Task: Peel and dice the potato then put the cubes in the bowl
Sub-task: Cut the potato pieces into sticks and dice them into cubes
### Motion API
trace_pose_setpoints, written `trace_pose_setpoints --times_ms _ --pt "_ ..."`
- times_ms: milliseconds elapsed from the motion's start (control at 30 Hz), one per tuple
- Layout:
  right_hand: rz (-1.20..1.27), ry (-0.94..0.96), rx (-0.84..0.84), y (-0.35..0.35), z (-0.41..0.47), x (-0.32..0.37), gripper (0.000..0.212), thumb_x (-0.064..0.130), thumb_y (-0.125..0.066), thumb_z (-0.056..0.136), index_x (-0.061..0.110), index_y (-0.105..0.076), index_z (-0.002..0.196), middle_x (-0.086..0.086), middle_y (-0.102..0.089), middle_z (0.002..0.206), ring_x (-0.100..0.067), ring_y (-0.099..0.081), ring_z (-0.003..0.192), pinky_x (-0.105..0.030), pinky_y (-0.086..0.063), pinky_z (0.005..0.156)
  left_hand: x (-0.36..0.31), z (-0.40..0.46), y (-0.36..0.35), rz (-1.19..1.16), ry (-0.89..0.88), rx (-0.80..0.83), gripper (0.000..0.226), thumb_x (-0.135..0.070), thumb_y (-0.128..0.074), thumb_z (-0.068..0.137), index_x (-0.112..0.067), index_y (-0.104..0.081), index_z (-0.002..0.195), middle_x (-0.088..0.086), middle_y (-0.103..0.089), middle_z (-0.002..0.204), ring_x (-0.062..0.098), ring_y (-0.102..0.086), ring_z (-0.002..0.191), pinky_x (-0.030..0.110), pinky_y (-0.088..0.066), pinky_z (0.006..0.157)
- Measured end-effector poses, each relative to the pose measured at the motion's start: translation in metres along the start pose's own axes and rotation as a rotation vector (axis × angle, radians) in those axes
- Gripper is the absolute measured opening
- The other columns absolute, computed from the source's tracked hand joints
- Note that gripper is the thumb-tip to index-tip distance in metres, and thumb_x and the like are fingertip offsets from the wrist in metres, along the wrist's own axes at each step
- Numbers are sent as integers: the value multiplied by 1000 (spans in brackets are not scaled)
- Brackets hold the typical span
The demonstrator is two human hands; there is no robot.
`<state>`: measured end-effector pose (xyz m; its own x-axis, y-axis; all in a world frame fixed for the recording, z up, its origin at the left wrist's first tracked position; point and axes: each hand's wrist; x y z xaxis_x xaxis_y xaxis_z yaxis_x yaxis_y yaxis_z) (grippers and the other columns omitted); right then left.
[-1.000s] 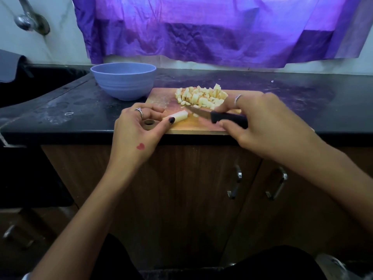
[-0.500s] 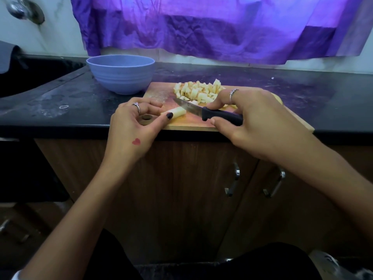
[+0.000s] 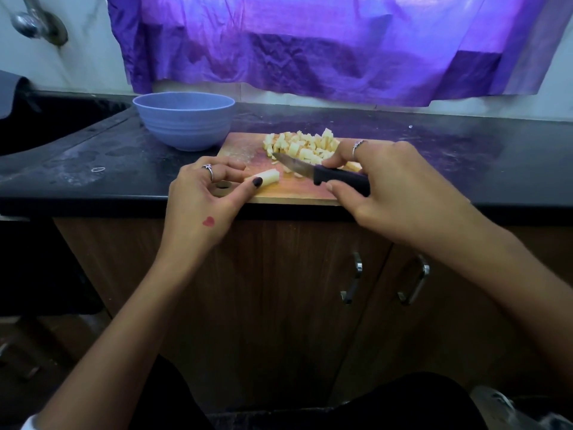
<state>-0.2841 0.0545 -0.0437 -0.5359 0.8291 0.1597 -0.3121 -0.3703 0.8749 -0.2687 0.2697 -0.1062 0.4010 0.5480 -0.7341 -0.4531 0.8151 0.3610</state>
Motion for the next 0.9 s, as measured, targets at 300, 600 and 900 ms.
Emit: trace_pose_setpoints --times_ms 300,600,900 --pt "2 20 8 -6 3 8 22 37 -57 91 34 -58 113 1 -63 86 -17 -59 79 -30 -47 62 0 0 0 16 -23 8 11 -28 -71 83 -25 -69 94 -8 -65 108 3 -59 100 3 -42 78" --pt "-20 8 45 -19 24 18 25 35 -57 93 30 -57 117 9 -43 77 -15 -51 80 -26 -38 61 1 0 0 -5 -47 9 8 -27 -72 83 -33 -68 84 -14 -64 103 3 -60 100 21 -48 86" --pt "-210 57 32 -10 1 9 30 41 -46 95 38 -47 126 2 -62 103 -23 -58 98 -30 -37 62 2 -2 -3 35 -40 -38 7 -33 -72 82 -29 -70 87 -11 -65 103 12 -60 101 36 -51 88"
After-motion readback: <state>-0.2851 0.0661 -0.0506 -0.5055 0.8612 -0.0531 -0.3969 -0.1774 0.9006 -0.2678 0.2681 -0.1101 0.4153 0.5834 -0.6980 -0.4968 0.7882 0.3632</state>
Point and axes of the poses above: each hand's wrist, its own z-axis towards the middle knuckle, its own y-axis out of the back of the hand, x = y × z
